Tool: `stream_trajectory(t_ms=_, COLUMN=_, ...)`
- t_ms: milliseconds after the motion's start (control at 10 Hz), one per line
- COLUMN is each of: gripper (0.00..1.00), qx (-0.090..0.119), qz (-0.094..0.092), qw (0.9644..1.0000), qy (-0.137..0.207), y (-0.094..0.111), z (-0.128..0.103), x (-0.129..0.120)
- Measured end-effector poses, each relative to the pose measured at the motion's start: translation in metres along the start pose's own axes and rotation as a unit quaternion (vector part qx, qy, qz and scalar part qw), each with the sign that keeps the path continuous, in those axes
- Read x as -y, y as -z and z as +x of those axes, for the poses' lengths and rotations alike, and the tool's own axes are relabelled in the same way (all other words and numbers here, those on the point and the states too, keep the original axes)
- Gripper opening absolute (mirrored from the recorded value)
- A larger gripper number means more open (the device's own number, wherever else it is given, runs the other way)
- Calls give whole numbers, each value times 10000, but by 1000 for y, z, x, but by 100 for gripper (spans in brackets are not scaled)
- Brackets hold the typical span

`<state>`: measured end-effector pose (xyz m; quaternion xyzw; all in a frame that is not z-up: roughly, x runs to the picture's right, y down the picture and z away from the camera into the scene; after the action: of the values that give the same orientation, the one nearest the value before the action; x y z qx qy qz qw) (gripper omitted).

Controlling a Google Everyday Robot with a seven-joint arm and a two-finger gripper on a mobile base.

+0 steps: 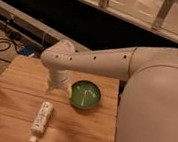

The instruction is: Place the bottle in the ceramic bowl

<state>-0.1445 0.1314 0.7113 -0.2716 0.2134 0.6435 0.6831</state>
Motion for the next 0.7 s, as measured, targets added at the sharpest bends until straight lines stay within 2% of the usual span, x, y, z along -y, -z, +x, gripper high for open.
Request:
stream_trajectory(t_ms=100, gripper=65, qx=5, qz=-14, qw=10000, qy=69, y=-9, z=7, x=-20)
stream_trajectory(t_ms=200, gripper=65, qx=48, qz=-57, qw=9997, qy=239, y=-20, z=17, x=-54)
stream_trajectory(t_ms=300, gripper=65, qx=53, qz=-56, qw=9995, qy=297, y=-24, z=21, x=-65)
stream_trajectory(t_ms=700, gripper=65, qx=66, qz=-8, qw=9995, qy=295, y=-24, z=20, x=-62)
